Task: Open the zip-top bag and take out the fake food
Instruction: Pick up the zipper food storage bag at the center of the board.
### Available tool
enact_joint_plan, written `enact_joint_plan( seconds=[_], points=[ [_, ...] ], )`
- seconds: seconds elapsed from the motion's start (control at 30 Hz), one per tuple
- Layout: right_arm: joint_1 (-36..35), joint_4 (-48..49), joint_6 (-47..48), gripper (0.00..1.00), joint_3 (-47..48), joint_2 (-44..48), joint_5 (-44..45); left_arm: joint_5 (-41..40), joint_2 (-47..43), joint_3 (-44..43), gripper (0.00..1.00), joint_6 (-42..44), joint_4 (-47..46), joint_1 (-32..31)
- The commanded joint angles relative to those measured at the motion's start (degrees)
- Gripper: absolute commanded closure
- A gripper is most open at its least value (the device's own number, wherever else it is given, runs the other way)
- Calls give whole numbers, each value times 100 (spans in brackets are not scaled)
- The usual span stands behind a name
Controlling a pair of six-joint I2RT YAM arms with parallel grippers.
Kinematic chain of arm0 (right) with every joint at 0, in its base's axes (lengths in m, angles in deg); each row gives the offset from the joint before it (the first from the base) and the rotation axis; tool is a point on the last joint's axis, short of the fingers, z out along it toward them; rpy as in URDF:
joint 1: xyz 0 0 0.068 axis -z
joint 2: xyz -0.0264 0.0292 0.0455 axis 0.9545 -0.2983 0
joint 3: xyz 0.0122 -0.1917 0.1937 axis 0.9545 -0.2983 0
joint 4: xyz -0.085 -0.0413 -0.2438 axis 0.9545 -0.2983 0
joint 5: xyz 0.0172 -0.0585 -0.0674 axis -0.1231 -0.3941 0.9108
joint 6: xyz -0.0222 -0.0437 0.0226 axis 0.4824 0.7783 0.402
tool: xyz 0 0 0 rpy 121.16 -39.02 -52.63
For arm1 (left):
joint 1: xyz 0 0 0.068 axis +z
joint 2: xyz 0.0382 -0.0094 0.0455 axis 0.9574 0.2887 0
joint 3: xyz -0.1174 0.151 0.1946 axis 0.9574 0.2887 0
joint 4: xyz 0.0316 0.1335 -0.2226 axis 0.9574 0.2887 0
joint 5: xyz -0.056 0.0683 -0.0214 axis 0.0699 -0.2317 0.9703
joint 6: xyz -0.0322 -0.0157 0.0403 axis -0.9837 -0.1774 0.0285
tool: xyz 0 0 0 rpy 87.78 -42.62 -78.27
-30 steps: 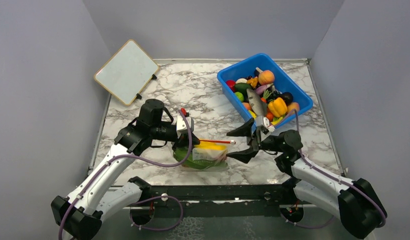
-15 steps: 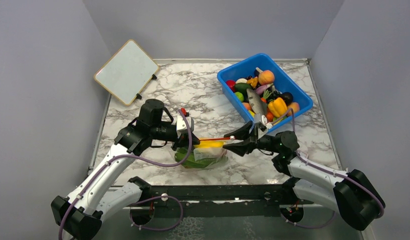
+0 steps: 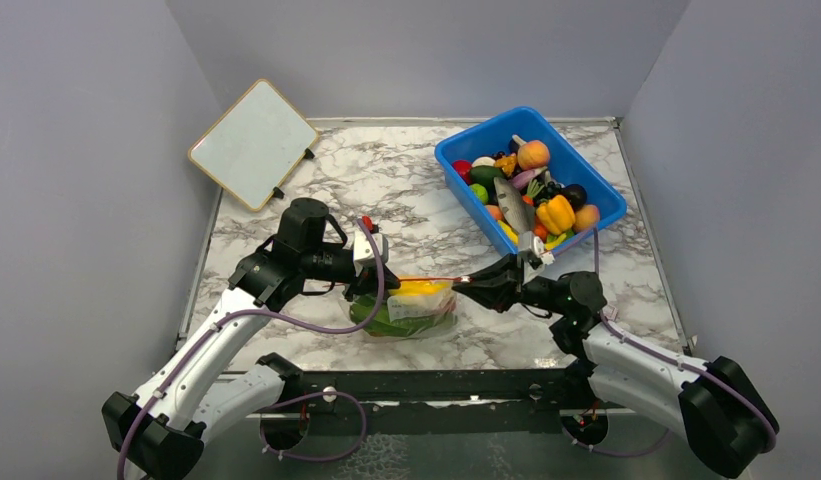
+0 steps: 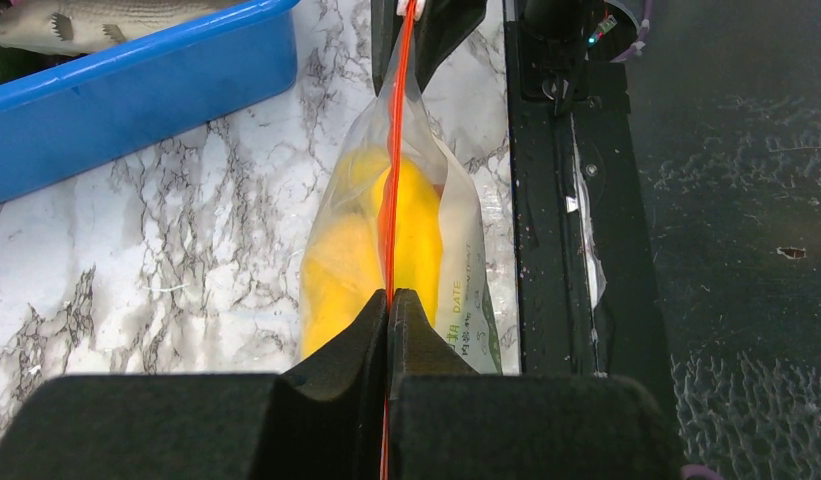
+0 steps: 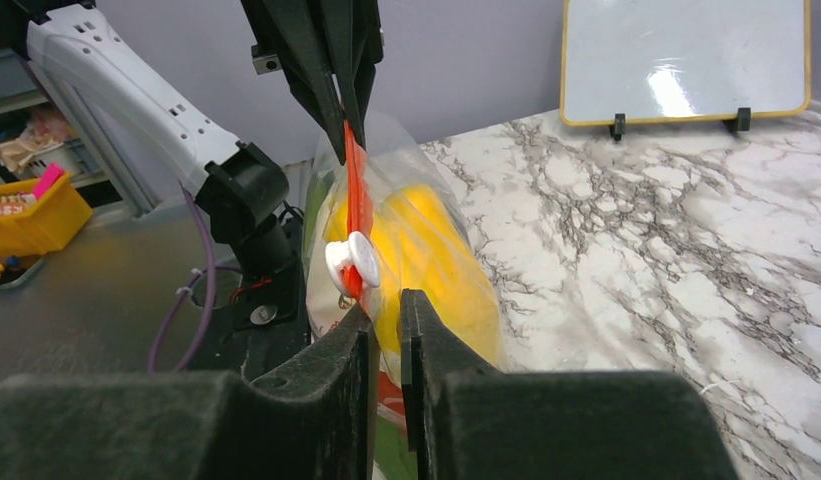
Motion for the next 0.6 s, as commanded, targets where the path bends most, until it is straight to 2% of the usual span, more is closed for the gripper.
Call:
enact_joint_plan(
  seconds=[0.0, 0.07, 0.17, 0.23, 0.4, 0.5, 0.57],
  points=[
    [-30, -123, -8, 86, 7, 45, 156, 194, -71, -176, 100, 44, -190, -15],
    [-24, -100, -68, 79, 76, -24, 40, 213, -60, -179, 100, 36, -191, -16],
    [-30, -40, -148, 57, 185, -199, -122, 239, -48, -178, 100, 27, -190, -18],
    [-33, 67, -221, 50, 227, -312, -172, 241, -44, -172, 100, 20, -201, -19],
    [-47, 480, -390, 45, 222, -518, -226, 233, -45, -169, 100, -4, -215, -25],
    [-69, 528, -372, 45, 239, -619, -236, 223, -50, -171, 100, -8, -216, -24],
    [-86, 586, -368, 48, 227, -673, -252, 200, -50, -161, 100, -6, -216, -25]
  ],
)
